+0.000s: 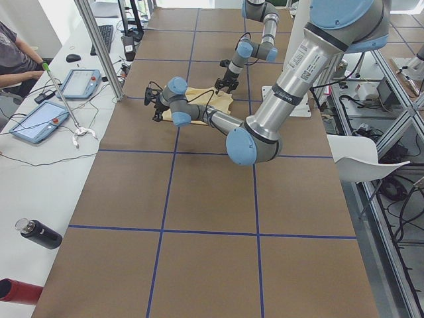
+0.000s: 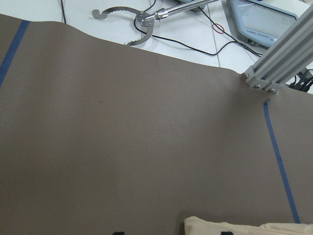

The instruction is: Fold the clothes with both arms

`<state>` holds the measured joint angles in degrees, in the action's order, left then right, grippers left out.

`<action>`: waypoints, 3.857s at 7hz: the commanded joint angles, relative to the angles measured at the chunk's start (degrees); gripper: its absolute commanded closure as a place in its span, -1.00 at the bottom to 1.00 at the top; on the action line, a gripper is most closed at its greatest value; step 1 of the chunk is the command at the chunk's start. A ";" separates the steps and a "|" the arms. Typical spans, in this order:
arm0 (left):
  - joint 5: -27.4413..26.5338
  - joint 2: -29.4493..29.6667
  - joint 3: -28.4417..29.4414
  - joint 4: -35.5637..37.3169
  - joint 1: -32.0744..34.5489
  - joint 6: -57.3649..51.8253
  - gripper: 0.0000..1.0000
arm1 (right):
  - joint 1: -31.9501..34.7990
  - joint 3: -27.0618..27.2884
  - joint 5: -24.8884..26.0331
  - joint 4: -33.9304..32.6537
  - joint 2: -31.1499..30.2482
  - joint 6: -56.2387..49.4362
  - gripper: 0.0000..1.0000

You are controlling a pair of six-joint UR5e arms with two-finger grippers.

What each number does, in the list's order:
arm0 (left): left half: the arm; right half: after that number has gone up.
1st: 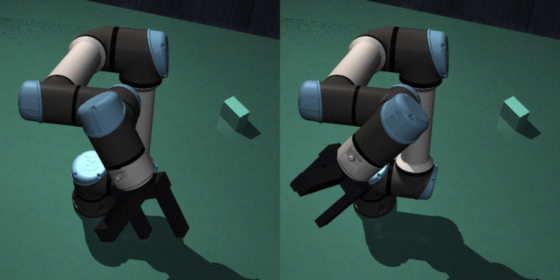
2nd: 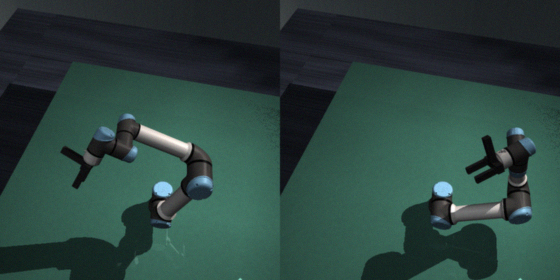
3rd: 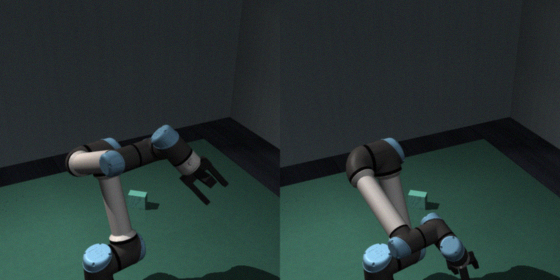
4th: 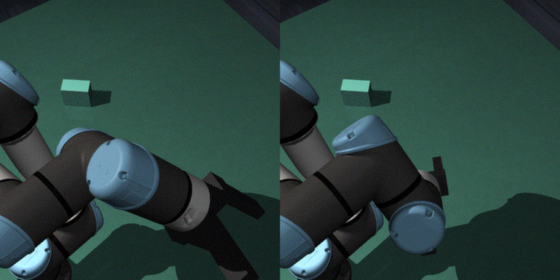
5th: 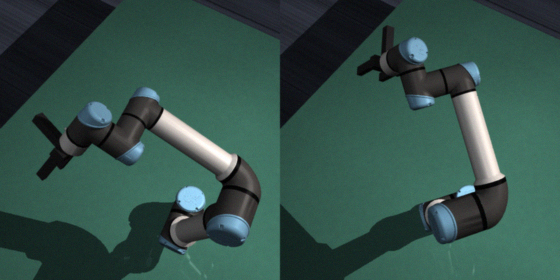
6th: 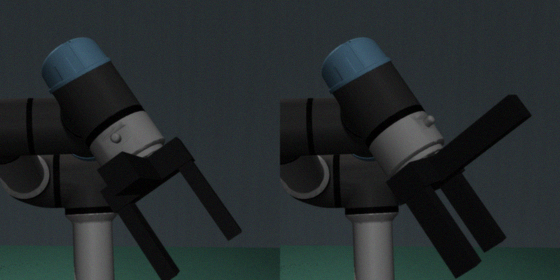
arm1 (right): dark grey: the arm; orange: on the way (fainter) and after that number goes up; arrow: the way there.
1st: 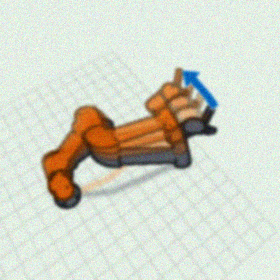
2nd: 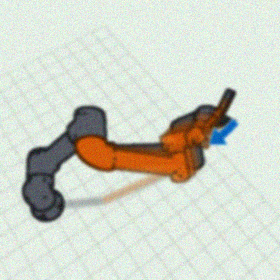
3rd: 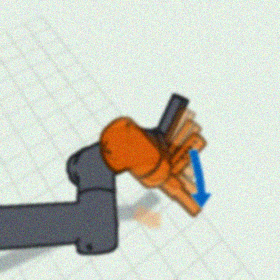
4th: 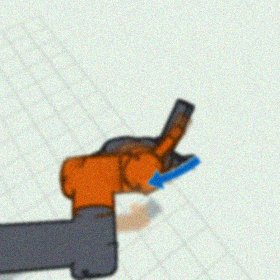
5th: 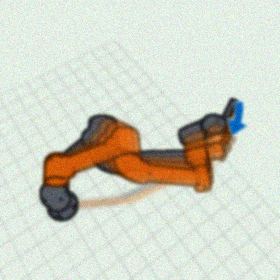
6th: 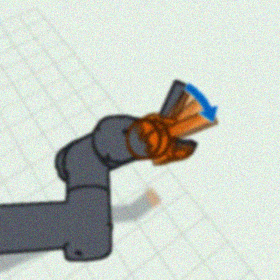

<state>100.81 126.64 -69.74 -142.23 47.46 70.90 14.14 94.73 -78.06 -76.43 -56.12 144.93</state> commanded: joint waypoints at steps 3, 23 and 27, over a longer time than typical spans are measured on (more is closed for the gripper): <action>0.00 -0.17 -0.13 -0.07 0.00 0.47 -0.45 | 0.44 1.76 -0.86 -0.21 -0.56 -1.13 1.00; -0.09 -1.13 -1.36 -0.15 -0.08 1.79 -0.41 | 0.53 1.95 -1.30 -5.57 0.22 -0.87 0.51; 0.00 -1.40 -1.89 -0.15 -0.08 2.22 -0.37 | 0.53 2.38 -1.74 -3.99 0.48 -1.40 1.00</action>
<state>100.74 125.42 -71.26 -142.38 47.37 72.80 14.68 96.84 -79.51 -80.77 -55.59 143.89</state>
